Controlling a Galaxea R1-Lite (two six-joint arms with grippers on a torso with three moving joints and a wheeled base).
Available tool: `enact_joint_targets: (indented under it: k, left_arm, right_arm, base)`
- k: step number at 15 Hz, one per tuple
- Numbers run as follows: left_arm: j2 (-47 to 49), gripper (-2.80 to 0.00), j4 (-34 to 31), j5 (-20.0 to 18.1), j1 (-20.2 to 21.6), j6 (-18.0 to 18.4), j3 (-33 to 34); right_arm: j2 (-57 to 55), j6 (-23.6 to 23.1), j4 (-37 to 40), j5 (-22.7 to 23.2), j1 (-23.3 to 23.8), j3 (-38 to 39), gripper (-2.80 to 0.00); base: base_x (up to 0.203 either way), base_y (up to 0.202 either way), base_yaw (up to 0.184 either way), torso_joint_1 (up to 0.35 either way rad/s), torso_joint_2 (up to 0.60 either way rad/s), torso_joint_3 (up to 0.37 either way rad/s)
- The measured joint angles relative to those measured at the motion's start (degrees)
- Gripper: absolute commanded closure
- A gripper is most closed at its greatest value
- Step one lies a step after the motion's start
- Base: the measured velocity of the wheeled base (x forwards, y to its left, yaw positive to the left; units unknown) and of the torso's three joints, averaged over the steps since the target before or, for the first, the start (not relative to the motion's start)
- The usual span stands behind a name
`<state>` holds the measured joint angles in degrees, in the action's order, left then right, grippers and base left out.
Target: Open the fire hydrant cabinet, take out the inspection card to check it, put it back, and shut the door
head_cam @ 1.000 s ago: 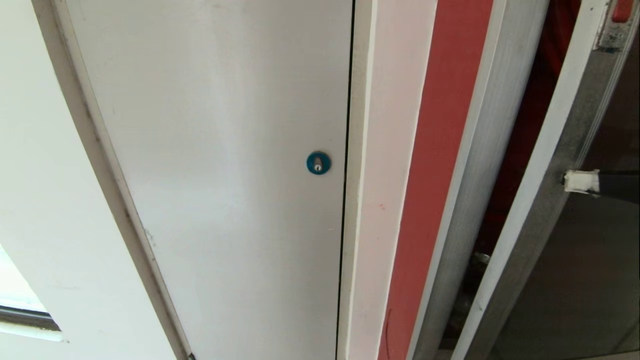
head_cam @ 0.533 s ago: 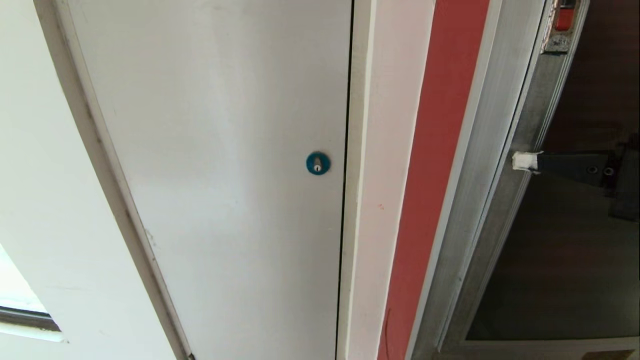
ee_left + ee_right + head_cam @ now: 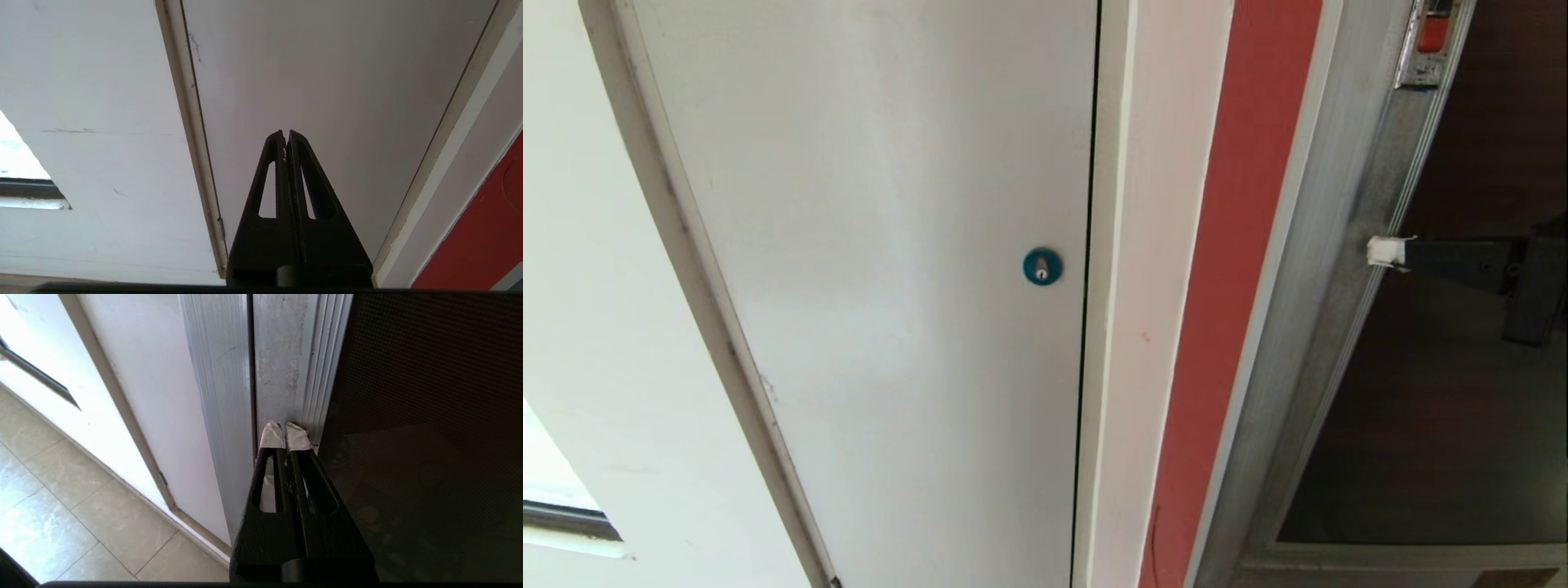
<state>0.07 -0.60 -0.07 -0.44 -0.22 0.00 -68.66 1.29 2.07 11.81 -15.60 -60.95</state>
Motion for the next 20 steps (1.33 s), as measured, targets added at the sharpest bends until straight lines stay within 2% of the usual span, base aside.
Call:
enact_joint_targets:
  k: [4,8,10,14,17,20]
  left_arm:
    - [0.0,0.0,0.0,0.0,0.0,0.0,0.0]
    - [0.0,0.0,0.0,0.0,0.0,0.0,0.0]
    - [0.0,0.0,0.0,0.0,0.0,0.0,0.0]
    - [0.0,0.0,0.0,0.0,0.0,0.0,0.0]
    - [0.0,0.0,0.0,0.0,0.0,0.0,0.0]
    - [0.0,0.0,0.0,0.0,0.0,0.0,0.0]
  right_arm:
    - [2.5,0.1,-0.1,1.2,-1.9,-2.1,0.0]
    - [3.5,0.2,0.3,1.5,-2.4,-9.5,0.0]
    - [3.7,0.2,2.2,1.7,-2.4,-15.5,0.0]
    - [2.1,0.2,11.8,2.4,-2.7,-30.6,0.0]
    - [-3.0,0.2,13.1,2.6,-2.8,-41.0,0.0]
    - [-9.0,0.2,13.1,1.9,-2.8,-46.9,0.0]
  base:
    - [0.0,0.0,0.0,0.0,0.0,0.0]
    - [0.0,0.0,0.0,0.0,0.0,0.0]
    - [0.0,0.0,0.0,0.0,0.0,0.0]
    - [0.0,0.0,0.0,0.0,0.0,0.0]
    - [0.0,0.0,0.0,0.0,0.0,0.0]
    - [0.0,0.0,0.0,0.0,0.0,0.0]
